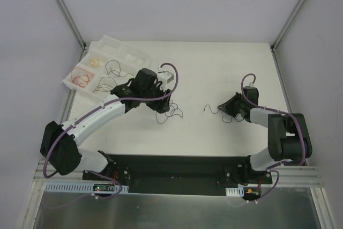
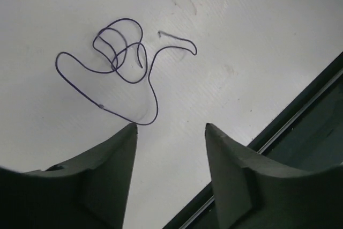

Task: Untangle the cables

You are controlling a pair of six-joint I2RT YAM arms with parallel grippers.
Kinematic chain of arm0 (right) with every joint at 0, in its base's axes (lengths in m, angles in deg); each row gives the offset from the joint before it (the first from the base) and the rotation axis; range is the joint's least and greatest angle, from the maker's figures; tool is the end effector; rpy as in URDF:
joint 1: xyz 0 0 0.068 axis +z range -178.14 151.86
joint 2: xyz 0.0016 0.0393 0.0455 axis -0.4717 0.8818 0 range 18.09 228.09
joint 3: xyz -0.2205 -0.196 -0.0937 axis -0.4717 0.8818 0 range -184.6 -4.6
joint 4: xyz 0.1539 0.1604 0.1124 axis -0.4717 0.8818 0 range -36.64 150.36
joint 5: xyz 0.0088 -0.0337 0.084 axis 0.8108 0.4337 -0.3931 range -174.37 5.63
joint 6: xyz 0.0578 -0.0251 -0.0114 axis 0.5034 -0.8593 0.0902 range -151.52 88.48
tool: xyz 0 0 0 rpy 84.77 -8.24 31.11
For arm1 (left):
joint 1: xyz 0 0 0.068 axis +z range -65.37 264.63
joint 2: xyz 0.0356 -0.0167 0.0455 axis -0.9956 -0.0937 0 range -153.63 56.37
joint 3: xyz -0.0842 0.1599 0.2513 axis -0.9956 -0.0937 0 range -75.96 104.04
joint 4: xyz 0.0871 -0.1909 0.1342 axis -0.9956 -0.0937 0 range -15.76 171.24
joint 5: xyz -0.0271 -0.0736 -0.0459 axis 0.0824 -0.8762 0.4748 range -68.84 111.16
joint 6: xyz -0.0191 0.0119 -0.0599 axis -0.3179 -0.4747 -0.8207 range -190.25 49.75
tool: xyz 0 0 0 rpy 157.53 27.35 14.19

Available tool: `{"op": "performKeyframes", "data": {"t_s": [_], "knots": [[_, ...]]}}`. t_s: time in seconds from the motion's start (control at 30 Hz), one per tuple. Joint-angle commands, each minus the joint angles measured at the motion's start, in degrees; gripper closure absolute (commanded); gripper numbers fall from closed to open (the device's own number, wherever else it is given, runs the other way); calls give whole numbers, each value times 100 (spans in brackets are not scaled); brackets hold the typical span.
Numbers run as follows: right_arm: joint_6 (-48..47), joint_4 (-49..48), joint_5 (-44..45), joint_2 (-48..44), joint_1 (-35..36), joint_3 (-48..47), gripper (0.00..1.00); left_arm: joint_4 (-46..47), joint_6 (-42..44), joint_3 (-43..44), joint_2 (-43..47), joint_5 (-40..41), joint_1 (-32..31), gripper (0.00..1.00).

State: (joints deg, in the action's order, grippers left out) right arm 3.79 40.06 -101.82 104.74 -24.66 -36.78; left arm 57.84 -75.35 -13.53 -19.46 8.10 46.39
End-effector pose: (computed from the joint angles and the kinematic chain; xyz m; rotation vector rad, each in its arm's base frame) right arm 0.2758 0.0318 0.1812 0.4855 2.2981 0.6924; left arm 0.2157 -0.1842 0.3375 0.7730 2.1414 -0.6621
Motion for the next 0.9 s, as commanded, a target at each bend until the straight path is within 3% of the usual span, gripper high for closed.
{"op": "performKeyframes", "data": {"t_s": [0.0,0.23,0.4,0.57,0.8,0.87], "knots": [[-86,-226,-144,1,-23,-148,99,107,-184,32,-229,-601,-8,41],[-112,-296,-250,62,-23,-192,99,-15,-52,593,-1336,-216,-17,15],[-138,-340,-320,80,-15,-183,99,-385,307,1297,-2206,585,-8,15],[-147,-375,-382,98,-15,-192,99,-954,1274,2095,-3049,76,44,16],[-156,-454,-426,106,-15,-174,99,-1360,1468,2492,-3719,-855,273,16],[-156,-463,-461,132,-15,-183,99,-1360,1346,2510,-3877,-673,247,17]]}}
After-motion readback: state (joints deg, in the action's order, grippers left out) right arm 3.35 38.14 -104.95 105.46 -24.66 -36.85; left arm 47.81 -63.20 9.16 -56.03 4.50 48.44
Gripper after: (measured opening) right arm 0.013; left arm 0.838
